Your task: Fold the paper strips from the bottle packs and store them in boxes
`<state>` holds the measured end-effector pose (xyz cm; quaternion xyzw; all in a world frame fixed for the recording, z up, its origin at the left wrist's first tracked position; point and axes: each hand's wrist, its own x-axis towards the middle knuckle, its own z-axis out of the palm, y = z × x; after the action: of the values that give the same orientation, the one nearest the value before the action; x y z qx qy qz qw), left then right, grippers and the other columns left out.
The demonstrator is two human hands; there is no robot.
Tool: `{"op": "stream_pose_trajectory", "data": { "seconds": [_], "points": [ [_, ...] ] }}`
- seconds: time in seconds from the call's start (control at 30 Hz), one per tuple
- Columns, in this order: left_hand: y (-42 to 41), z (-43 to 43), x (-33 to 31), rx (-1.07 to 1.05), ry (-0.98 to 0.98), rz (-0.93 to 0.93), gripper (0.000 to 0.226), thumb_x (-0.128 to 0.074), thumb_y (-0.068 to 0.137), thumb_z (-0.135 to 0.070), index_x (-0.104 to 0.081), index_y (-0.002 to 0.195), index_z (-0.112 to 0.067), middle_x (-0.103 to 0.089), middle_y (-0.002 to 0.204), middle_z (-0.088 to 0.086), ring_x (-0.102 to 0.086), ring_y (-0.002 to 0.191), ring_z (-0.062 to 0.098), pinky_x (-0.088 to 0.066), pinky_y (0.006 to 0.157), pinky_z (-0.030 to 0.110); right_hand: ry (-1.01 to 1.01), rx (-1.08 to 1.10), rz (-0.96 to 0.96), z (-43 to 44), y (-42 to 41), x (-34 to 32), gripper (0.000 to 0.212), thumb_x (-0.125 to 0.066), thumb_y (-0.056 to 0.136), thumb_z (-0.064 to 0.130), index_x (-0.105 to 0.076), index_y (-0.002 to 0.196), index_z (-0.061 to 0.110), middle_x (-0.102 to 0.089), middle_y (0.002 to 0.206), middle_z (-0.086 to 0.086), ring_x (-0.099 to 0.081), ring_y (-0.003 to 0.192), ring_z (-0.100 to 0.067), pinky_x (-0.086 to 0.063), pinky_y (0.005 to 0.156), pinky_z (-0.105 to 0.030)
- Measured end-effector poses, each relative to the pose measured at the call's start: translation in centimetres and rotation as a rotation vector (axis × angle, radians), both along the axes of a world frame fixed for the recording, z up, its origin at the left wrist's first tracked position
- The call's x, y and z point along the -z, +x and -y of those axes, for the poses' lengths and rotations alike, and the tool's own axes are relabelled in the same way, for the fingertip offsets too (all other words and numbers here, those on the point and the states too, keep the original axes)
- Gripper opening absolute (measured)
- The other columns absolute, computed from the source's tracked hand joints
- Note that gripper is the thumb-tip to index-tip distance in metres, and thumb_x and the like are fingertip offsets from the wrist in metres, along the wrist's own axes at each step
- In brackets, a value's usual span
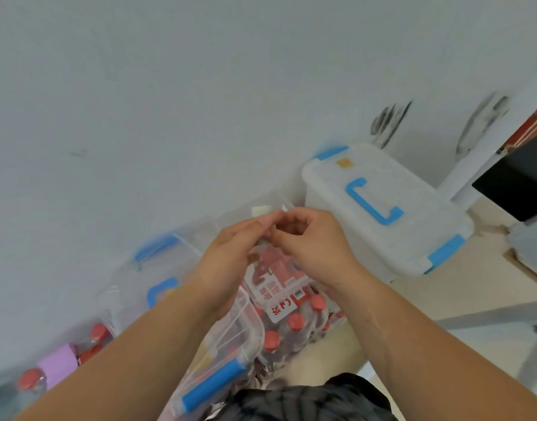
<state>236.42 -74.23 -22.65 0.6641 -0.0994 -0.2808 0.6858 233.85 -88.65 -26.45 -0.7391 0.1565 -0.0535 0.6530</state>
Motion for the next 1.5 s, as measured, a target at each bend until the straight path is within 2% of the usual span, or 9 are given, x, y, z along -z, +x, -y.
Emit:
{"op": "stream_pose_trajectory", "data": {
  "seconds": [0.13,0.23,0.3,0.4,0.7,0.93,1.17,1.33,1.5],
  "points": [
    [1.7,-0.8,0.3,0.043,0.254,0.199,0.025,-0.053,0.101,-0.024,-0.077,0.108,-0.025,-0.077,0.102,-0.01,-0.066,0.098,-0.006,-0.047,0.079,0.007,-0.032,0.001,-0.059,0.5,0.6,0.5,0.015,-0.085,0.079,0.03,-0.078,0.087,0.02,-0.078,0.077,0.002,-0.075,0.073,-0.014,-0.06,0.068,-0.034],
    [4.0,-3.1,1.8,-0.065,0.707,0.582,0.012,-0.067,0.091,-0.034,-0.077,0.095,-0.03,-0.065,0.104,-0.02,-0.059,0.101,0.0,-0.045,0.092,0.024,-0.129,0.015,-0.175,1.0,1.7,1.8,0.017,-0.086,0.076,0.031,-0.076,0.086,0.022,-0.076,0.075,0.005,-0.073,0.068,-0.01,-0.055,0.062,-0.029],
    [5.5,-4.5,2.6,0.005,1.033,0.799,0.019,-0.067,0.087,-0.044,-0.074,0.102,-0.034,-0.065,0.114,-0.014,-0.057,0.11,0.014,-0.044,0.099,0.036,-0.222,-0.019,-0.236,1.1,2.7,2.8,0.018,-0.087,0.075,0.03,-0.075,0.086,0.022,-0.073,0.075,0.008,-0.069,0.066,-0.007,-0.05,0.06,-0.023],
    [6.7,-5.3,2.9,0.172,1.304,0.756,0.05,-0.063,0.079,-0.065,-0.063,0.124,-0.043,-0.058,0.133,-0.01,-0.044,0.13,0.02,-0.038,0.106,0.042,-0.351,-0.131,-0.308,0.3,4.7,4.0,0.02,-0.087,0.073,0.031,-0.072,0.08,0.021,-0.072,0.073,0.009,-0.068,0.064,-0.008,-0.049,0.056,-0.022],
    [7.6,-5.2,4.1,0.282,1.391,0.686,0.089,-0.064,0.056,-0.086,-0.053,0.134,-0.045,-0.048,0.144,-0.012,-0.033,0.139,0.016,-0.027,0.11,0.042,-0.613,-0.359,-0.589,-2.0,10.2,8.7,0.021,-0.08,0.081,0.035,-0.074,0.091,0.017,-0.076,0.075,-0.002,-0.074,0.066,-0.022,-0.064,0.07,-0.039],
    [7.5,-5.2,4.5,0.267,1.358,0.703,0.09,-0.065,0.055,-0.085,-0.054,0.135,-0.044,-0.048,0.142,-0.014,-0.033,0.136,0.016,-0.027,0.106,0.041,-0.64,-0.368,-0.598,-3.8,11.3,9.9,0.031,-0.083,0.076,0.037,-0.072,0.091,0.013,-0.076,0.085,-0.006,-0.073,0.078,-0.026,-0.062,0.077,-0.04],
    [7.6,-5.6,4.6,0.233,1.304,0.703,0.088,-0.065,0.055,-0.084,-0.056,0.133,-0.044,-0.049,0.139,-0.015,-0.034,0.135,0.014,-0.025,0.107,0.039,-0.596,-0.304,-0.612,-3.7,11.3,10.7,0.023,-0.083,0.074,0.036,-0.07,0.076,0.017,-0.071,0.065,-0.002,-0.066,0.053,-0.013,-0.047,0.052,-0.024],
    [7.5,-5.5,4.6,0.223,1.295,0.715,0.086,-0.066,0.053,-0.085,-0.058,0.13,-0.045,-0.051,0.137,-0.016,-0.036,0.133,0.014,-0.026,0.105,0.04,-0.588,-0.314,-0.64,-3.7,11.5,11.0,0.022,-0.082,0.071,0.04,-0.077,0.077,0.019,-0.074,0.065,-0.003,-0.072,0.061,-0.02,-0.063,0.065,-0.036],
    [7.5,-5.4,4.5,0.228,1.287,0.702,0.087,-0.065,0.053,-0.085,-0.057,0.13,-0.046,-0.05,0.137,-0.016,-0.035,0.133,0.013,-0.025,0.105,0.039,-0.665,-0.321,-0.615,-3.9,11.3,11.2,0.027,-0.081,0.071,0.041,-0.075,0.078,0.016,-0.071,0.067,-0.003,-0.07,0.063,-0.021,-0.055,0.058,-0.031]
  ]
}}
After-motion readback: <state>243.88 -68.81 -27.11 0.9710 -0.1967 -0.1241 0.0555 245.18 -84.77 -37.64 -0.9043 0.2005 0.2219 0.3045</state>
